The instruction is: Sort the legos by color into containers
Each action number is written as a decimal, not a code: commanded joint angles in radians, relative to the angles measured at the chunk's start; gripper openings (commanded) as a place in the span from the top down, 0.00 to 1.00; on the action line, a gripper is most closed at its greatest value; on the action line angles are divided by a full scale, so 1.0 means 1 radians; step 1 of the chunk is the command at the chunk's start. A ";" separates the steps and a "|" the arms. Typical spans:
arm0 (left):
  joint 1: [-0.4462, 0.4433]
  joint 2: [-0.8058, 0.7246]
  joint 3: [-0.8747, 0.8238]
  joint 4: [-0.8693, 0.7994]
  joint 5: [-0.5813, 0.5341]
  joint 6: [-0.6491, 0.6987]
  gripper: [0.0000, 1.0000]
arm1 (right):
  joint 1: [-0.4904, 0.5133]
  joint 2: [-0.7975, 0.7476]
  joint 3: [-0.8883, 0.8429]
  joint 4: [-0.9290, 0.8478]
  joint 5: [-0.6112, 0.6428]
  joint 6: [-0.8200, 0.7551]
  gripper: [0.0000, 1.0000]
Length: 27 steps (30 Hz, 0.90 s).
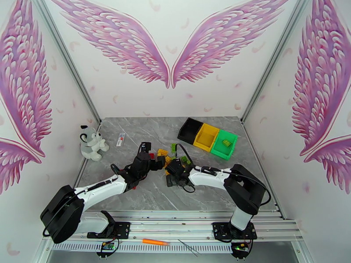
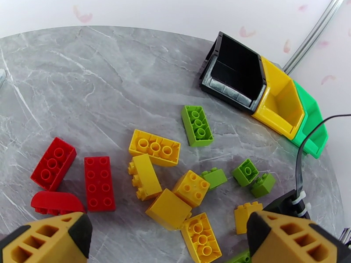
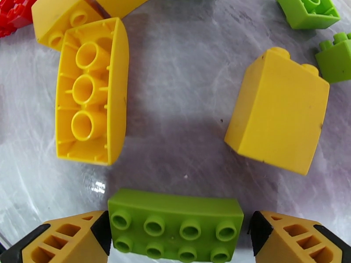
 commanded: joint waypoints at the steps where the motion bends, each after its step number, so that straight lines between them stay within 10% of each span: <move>1: 0.007 -0.017 -0.014 -0.002 0.016 -0.011 0.01 | 0.006 0.040 0.033 -0.032 0.050 0.003 0.18; 13: 0.002 0.035 0.004 0.024 0.110 -0.023 0.01 | -0.053 -0.109 -0.013 -0.047 0.112 -0.021 0.38; 27: -0.267 0.198 0.201 -0.037 0.133 0.212 0.01 | -0.599 -0.415 -0.114 0.123 0.102 -0.073 0.45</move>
